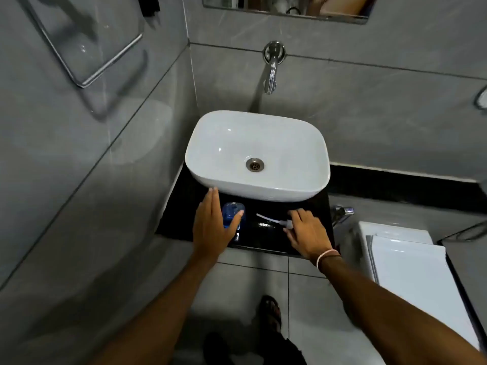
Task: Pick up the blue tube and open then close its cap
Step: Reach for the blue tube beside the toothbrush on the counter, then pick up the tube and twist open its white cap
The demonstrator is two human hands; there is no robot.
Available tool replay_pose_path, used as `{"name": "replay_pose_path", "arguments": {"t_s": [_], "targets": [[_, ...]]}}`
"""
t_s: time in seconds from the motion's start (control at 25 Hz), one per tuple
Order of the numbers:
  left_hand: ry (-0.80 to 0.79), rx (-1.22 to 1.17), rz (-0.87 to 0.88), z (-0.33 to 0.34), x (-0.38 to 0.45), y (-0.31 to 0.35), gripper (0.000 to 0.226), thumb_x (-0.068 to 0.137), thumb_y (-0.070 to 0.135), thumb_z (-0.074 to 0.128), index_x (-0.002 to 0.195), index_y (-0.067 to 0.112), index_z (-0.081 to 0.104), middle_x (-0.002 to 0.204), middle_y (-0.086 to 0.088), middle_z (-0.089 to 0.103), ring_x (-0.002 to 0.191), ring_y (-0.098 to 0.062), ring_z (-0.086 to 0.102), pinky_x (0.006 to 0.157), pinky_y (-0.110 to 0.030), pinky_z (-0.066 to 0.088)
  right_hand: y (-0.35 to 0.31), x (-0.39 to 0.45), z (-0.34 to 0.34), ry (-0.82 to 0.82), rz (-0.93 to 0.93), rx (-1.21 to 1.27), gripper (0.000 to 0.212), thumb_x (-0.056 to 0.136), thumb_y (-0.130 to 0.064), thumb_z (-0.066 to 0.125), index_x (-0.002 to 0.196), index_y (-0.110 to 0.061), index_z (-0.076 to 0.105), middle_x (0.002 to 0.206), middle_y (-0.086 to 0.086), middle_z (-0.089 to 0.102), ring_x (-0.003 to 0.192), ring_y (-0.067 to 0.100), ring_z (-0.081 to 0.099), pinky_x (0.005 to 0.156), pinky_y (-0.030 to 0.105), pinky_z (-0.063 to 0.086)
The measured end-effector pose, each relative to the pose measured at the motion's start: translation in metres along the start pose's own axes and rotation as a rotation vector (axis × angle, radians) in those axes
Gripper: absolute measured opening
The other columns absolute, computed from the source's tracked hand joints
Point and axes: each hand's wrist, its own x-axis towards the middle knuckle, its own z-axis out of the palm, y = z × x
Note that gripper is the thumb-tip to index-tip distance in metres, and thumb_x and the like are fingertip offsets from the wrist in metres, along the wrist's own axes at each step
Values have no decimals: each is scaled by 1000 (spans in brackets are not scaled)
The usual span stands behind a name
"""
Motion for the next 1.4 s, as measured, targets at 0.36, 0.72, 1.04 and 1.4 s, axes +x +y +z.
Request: {"name": "replay_pose_path", "arguments": {"t_s": [0.36,0.72,1.04,1.4], "targets": [[-35,-316,-395,39,-8,-3,88,73,52,80,144,16,43,140,-7,57,127,-22,54,101,-32,47,0,32,18,-120,85,317,21,95,-21,68,110,-7,67,110,16,67,98,37,68,86,46,56],[5,-95,-291,45,-4,-5,86,77,62,68,144,12,45,142,-11,57,130,-25,52,102,-41,51,-18,56,-95,91,-105,825,23,75,-28,90,90,-17,76,85,-6,77,85,3,70,74,5,50],[13,148,-148,41,-2,-13,90,76,71,60,143,12,46,145,-14,52,135,-29,47,108,-49,44,-64,99,-135,-83,-576,318,18,93,-28,70,102,-12,69,104,7,70,97,29,65,82,45,55],[52,126,-167,43,-3,-13,88,77,75,51,135,9,55,140,-16,57,130,-30,53,106,-48,46,-113,114,-118,-265,-728,-25,27,86,-10,72,112,-13,68,117,8,65,107,29,64,77,40,57]]}}
